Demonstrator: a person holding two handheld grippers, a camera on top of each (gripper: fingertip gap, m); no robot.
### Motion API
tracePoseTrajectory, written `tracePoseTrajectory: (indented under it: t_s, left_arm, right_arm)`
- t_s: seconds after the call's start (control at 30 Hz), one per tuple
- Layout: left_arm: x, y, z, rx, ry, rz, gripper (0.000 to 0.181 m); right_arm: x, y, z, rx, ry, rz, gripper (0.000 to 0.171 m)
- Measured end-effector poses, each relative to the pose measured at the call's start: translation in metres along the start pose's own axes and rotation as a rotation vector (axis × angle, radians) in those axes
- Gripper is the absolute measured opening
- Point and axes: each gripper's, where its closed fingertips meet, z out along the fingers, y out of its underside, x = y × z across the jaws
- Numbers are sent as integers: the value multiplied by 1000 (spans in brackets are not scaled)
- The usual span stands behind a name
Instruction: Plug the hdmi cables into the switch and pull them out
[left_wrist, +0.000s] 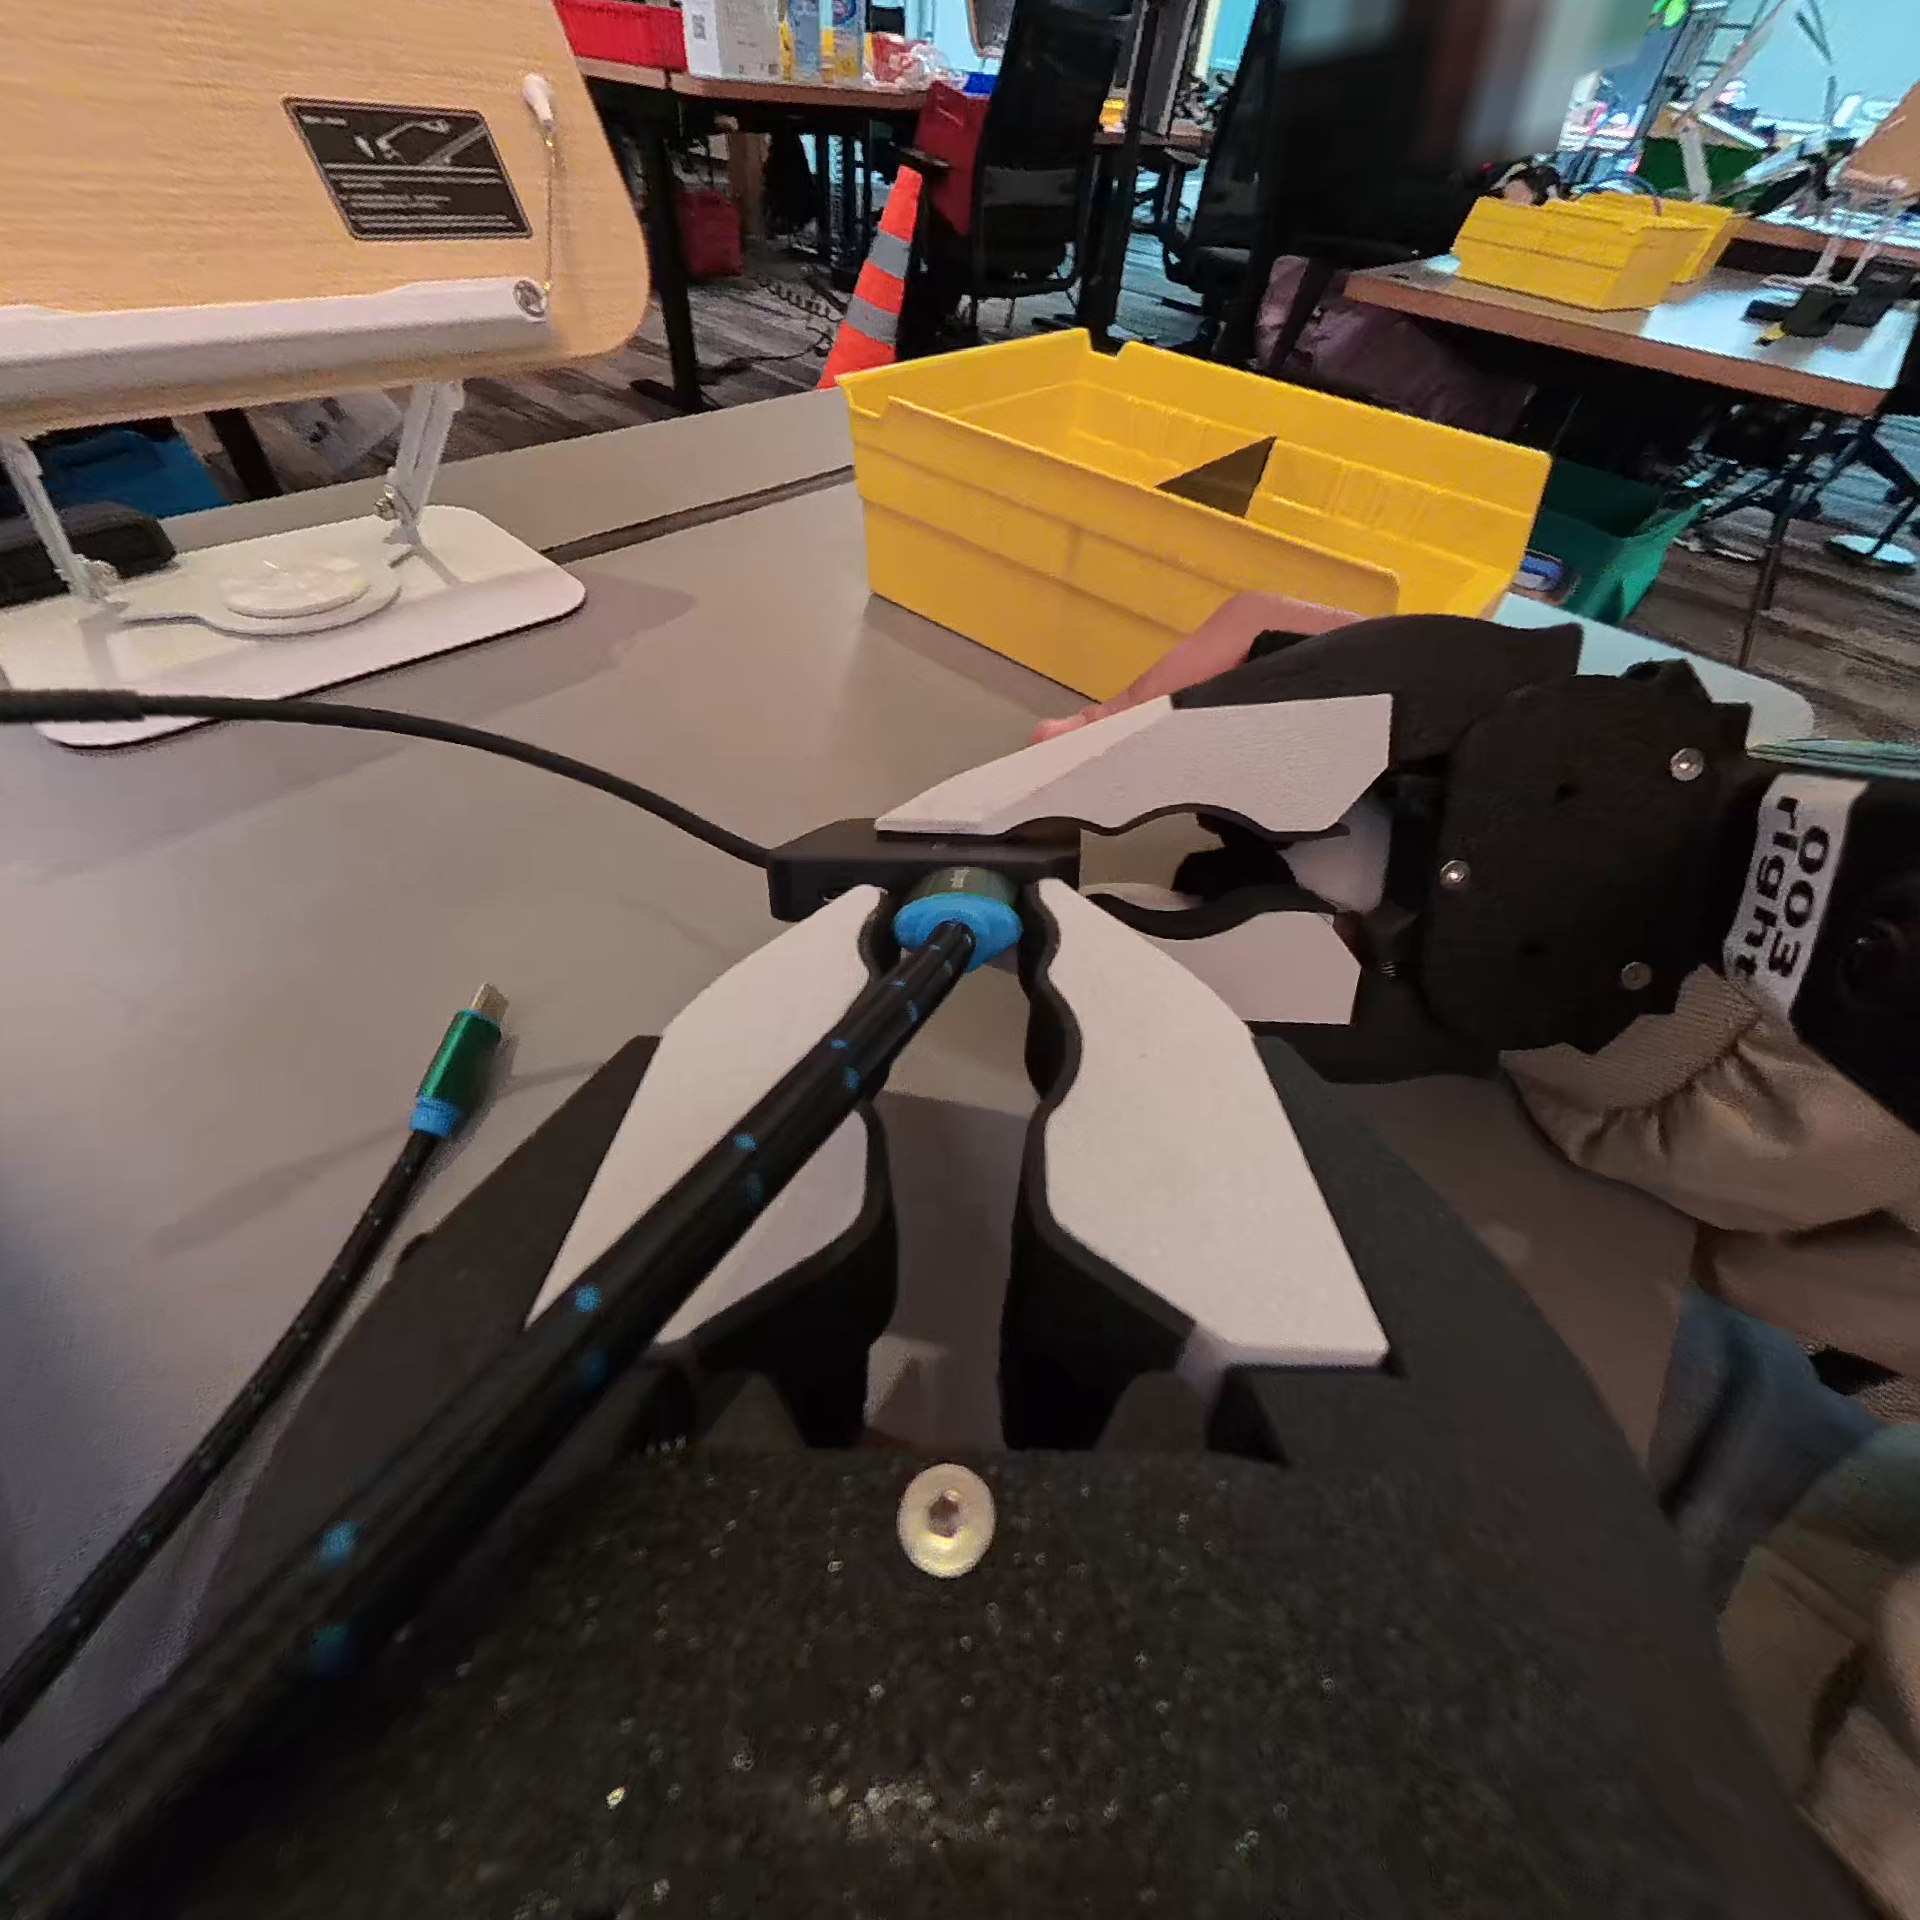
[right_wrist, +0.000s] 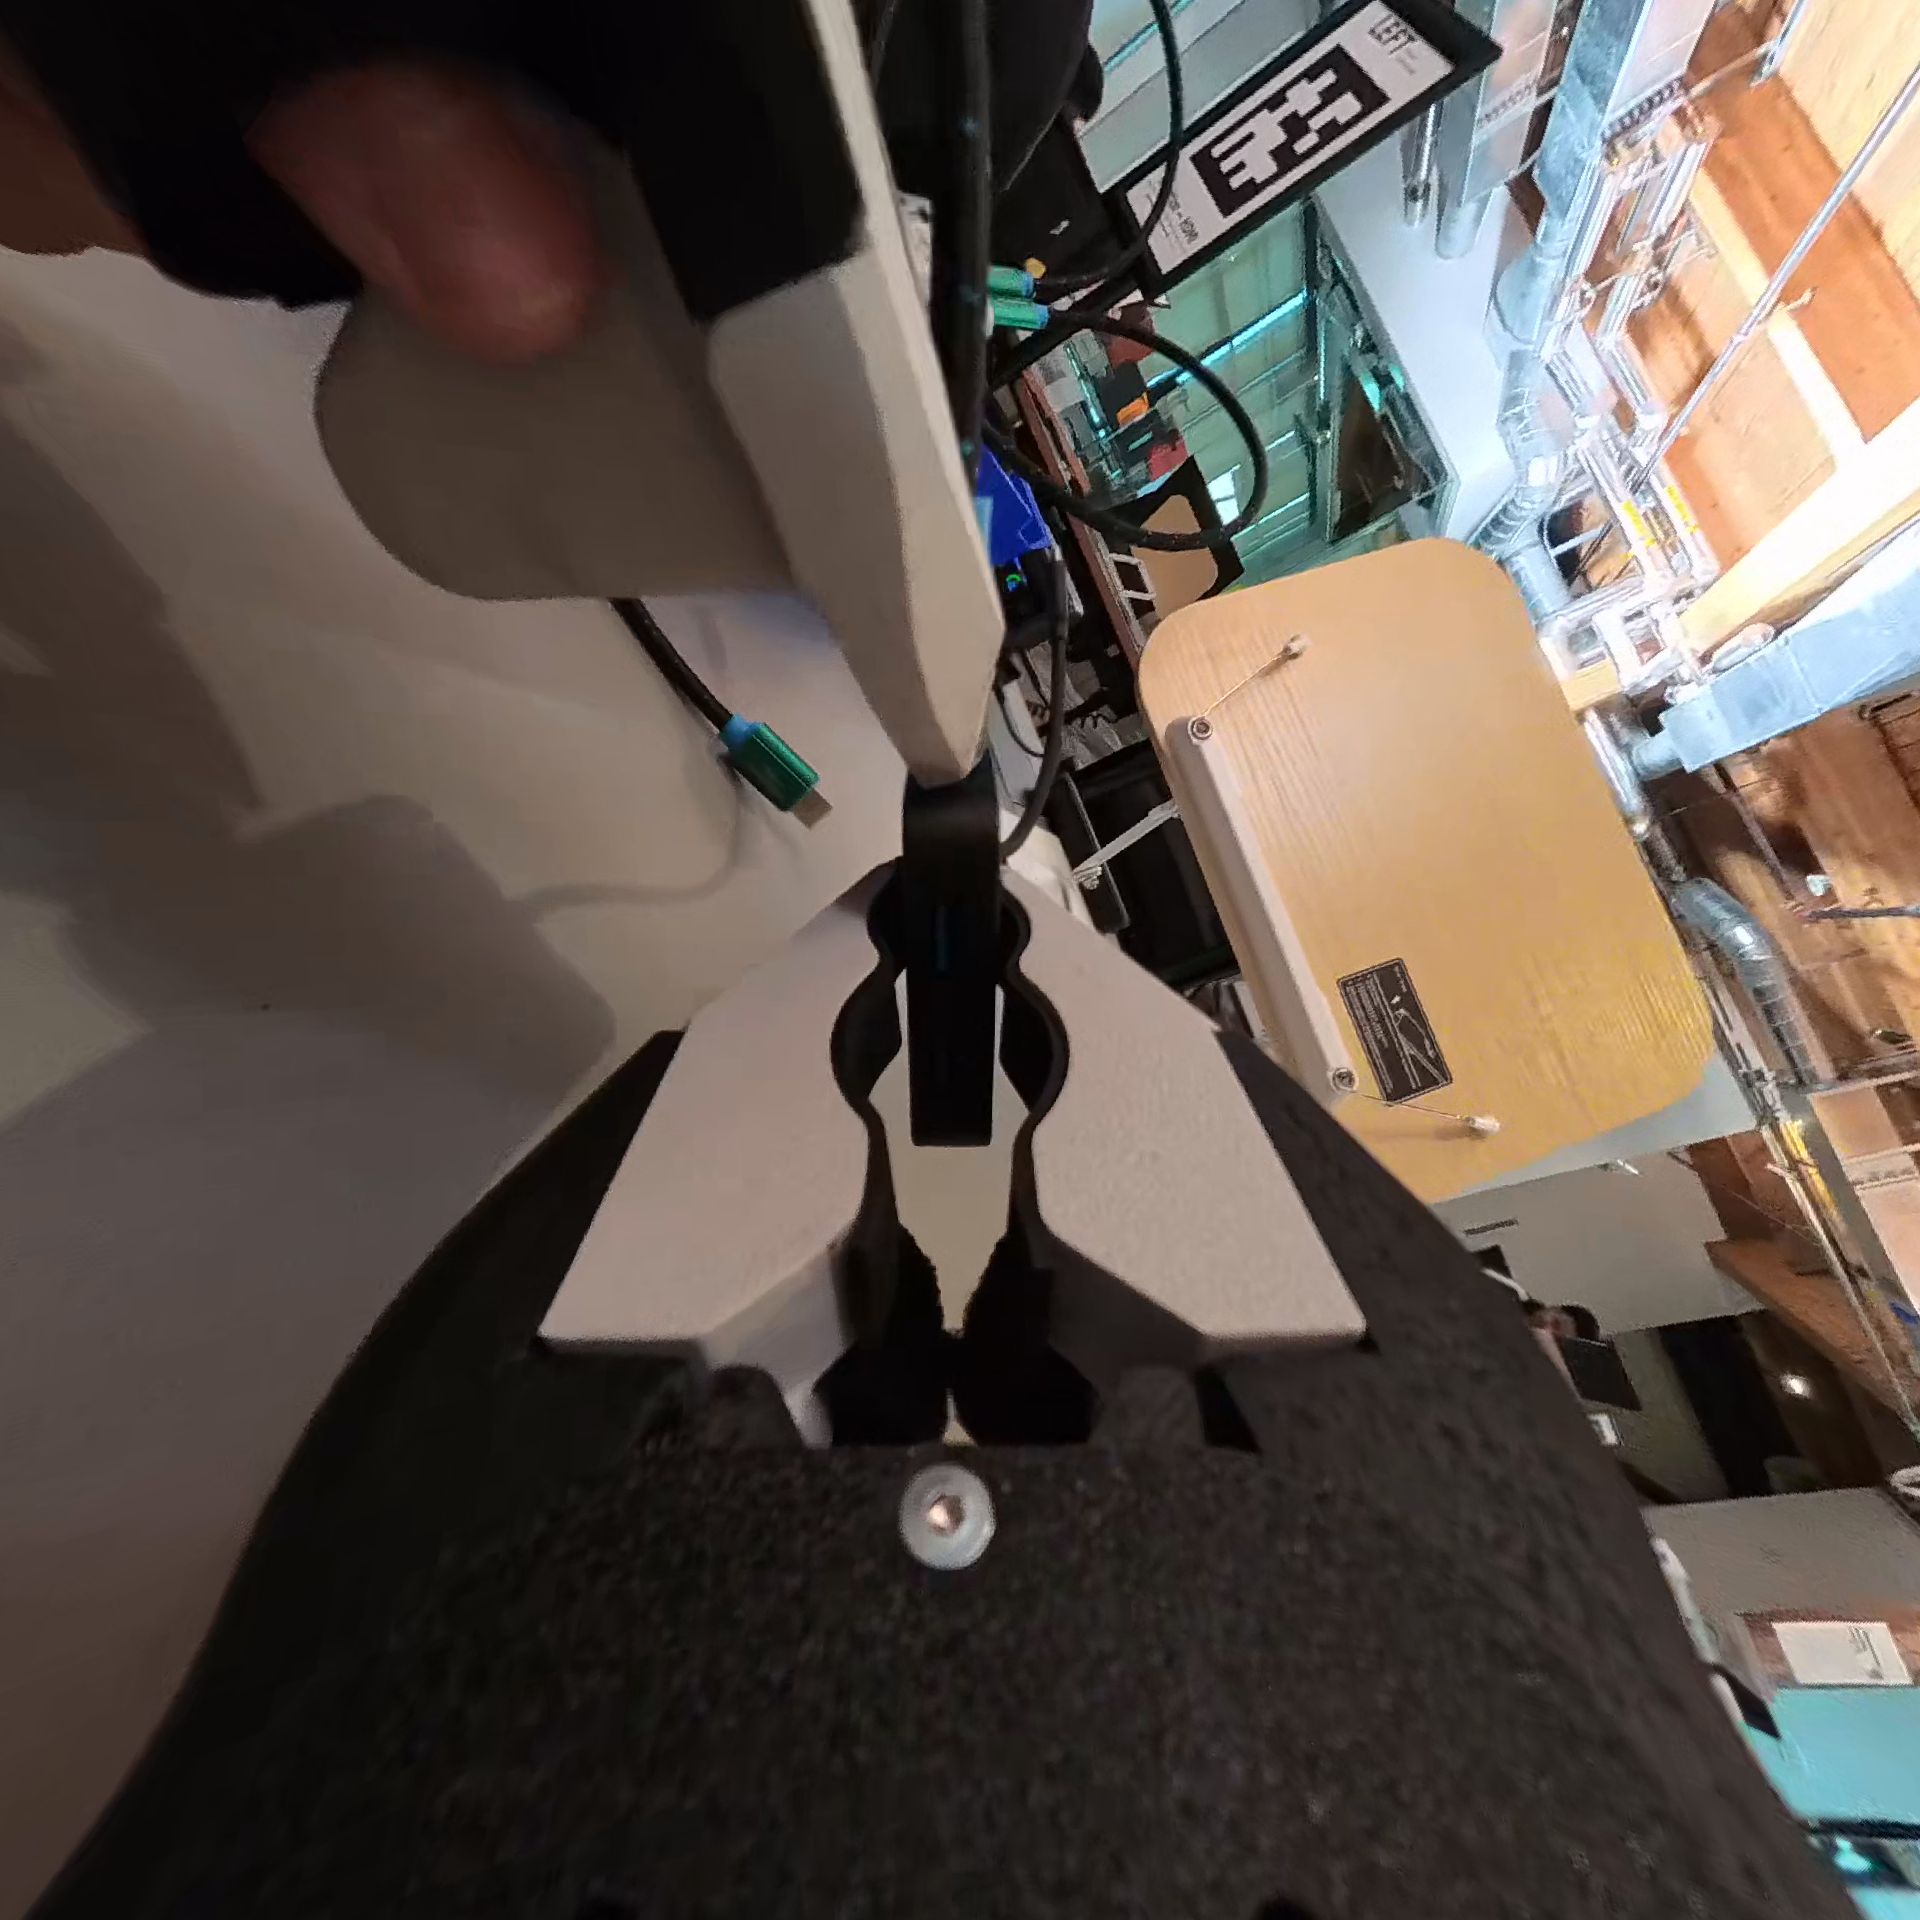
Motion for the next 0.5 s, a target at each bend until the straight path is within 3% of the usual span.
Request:
tracePoseTrajectory:
  t_s: [0.4, 0.5]
  left_arm:
    - [2, 4, 3, -22, -30, -5, 22]
    - [-2, 6, 5, -44, -107, 68, 22]
  right_arm:
    - [-3, 4, 0, -22, 16, 21, 12]
    - [-3, 1, 0, -77, 40, 13, 13]
